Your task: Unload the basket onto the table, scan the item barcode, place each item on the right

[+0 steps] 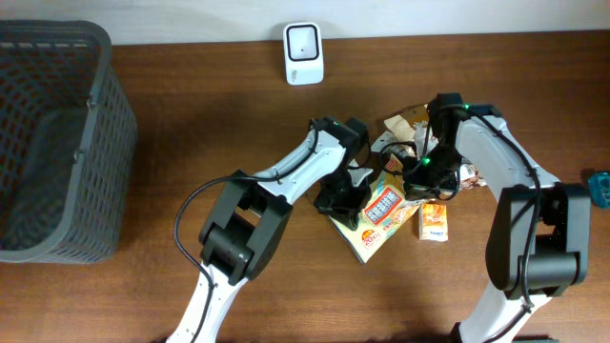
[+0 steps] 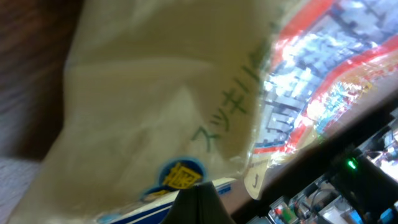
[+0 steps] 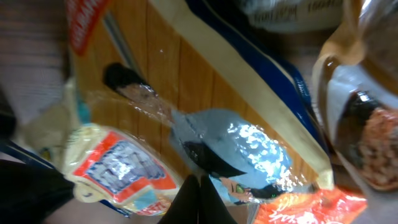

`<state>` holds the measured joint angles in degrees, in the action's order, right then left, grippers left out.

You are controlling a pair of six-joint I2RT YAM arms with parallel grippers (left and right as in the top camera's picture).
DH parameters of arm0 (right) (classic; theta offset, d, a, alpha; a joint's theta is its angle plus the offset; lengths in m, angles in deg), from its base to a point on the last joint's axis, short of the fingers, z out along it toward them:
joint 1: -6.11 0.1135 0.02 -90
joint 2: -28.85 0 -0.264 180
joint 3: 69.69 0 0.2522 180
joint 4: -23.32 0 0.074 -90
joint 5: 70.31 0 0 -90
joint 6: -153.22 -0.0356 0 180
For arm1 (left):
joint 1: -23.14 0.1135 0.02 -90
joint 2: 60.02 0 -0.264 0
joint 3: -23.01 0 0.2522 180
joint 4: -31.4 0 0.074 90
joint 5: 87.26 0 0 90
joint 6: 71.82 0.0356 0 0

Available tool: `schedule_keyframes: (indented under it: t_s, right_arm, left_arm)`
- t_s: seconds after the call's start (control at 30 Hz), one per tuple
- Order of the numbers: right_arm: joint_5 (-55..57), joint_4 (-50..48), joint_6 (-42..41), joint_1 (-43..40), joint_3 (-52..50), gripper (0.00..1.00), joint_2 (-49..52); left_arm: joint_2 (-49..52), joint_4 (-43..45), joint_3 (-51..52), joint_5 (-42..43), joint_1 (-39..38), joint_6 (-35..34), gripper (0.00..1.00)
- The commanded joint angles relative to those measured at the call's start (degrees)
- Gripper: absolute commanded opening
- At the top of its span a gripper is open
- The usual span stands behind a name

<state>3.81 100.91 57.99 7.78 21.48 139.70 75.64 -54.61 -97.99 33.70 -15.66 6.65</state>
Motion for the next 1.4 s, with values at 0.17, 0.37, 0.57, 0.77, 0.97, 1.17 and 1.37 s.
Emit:
schedule_keyframes:
  t_s: [0.17, 0.37, 0.57, 0.77, 0.97, 1.17, 1.37]
  right_arm:
    - [-7.87, -12.35, -9.55, 1.29, -8.76, 0.04, -0.44]
    - [-11.32, -22.88, -26.29, 11.82, -8.76, 0.04, -0.44]
    - [-8.85, -23.21, -27.74, 13.57, -2.05, 0.04, -0.46]
    - [-2.64, -20.46, -22.36, 6.51, 0.70, 0.04, -0.46]
    - [-6.64, -18.99, -18.99, 2.32, 0.70, 0.04, -0.46]
    - [-8.20, -18.14, -17.27, 2.43, 0.70, 0.04, -0.46]
    - [-14.34, -18.40, -13.00, 2.43, 1.16, 0.04, -0.50]
  left_arm:
    - [0.28, -3.06, 0.11, -30.29, 13.94, -12.66, 0.00]
    - [-3.80, -12.07, -12.02, -7.45, 23.41, 1.57, 0.00]
    - [-6.95, -20.17, -8.35, -4.74, 17.81, 3.74, 0.00]
    - [-6.95, -16.11, -2.23, 0.50, 8.26, 4.76, 0.00]
    - [-6.95, -0.55, 11.69, -0.20, 5.35, 1.51, 0.00]
    - [-6.95, 6.03, 14.53, -38.01, 9.11, -7.56, 0.00]
    - [-7.08, 18.10, 10.54, -41.31, 10.23, 13.75, 0.00]
